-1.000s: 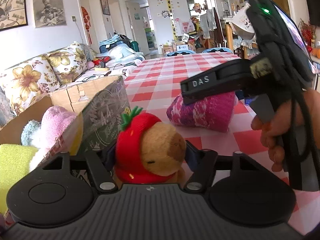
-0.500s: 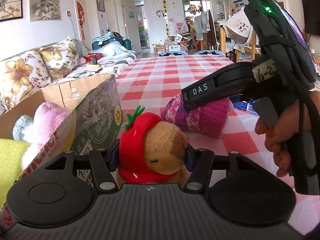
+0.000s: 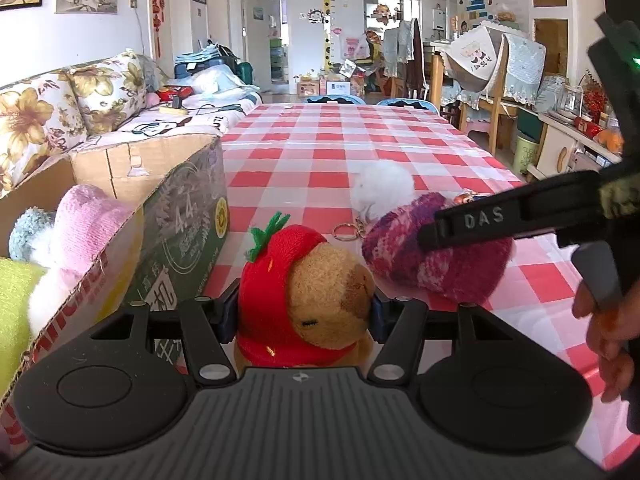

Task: Organize soft objects
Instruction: 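Lift the capybara plush and pink hat off the table with both grippers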

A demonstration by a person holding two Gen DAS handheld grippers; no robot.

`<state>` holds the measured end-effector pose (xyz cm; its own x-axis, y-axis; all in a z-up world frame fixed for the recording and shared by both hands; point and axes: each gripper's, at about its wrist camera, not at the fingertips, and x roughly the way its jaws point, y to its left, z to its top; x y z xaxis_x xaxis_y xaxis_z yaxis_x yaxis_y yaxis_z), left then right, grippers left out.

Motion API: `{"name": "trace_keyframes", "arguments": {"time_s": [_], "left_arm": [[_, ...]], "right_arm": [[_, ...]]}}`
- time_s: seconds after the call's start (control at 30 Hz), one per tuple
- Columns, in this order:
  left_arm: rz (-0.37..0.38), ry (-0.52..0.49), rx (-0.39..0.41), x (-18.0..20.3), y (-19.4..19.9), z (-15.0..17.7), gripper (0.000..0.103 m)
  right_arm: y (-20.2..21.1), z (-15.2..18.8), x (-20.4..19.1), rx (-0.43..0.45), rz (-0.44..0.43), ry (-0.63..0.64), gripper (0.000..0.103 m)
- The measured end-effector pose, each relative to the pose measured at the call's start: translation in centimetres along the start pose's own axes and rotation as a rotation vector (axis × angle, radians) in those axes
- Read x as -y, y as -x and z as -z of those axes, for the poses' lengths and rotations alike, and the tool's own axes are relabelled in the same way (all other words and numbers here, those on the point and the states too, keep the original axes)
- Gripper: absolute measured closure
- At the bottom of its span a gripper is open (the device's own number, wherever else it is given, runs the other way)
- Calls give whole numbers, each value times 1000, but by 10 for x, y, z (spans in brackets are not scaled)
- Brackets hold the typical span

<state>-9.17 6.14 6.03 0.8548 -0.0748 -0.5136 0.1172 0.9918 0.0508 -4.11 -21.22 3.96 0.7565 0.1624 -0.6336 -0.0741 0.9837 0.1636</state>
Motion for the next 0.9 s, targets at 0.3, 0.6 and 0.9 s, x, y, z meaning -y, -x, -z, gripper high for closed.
{"name": "trace_keyframes", "arguments": {"time_s": [0.3,0.6,0.9], "left_arm": [[31,2,-10,-2,2,1,31],[56,-6,-14,-3,6,1,31],[74,4,4,-5,11,-3,31]], "right_arm": [[18,11,0,-26,43,-25,42],[35,18,-5,-31,74,-30,45],[55,20,-9,1,104,-38,47]]}}
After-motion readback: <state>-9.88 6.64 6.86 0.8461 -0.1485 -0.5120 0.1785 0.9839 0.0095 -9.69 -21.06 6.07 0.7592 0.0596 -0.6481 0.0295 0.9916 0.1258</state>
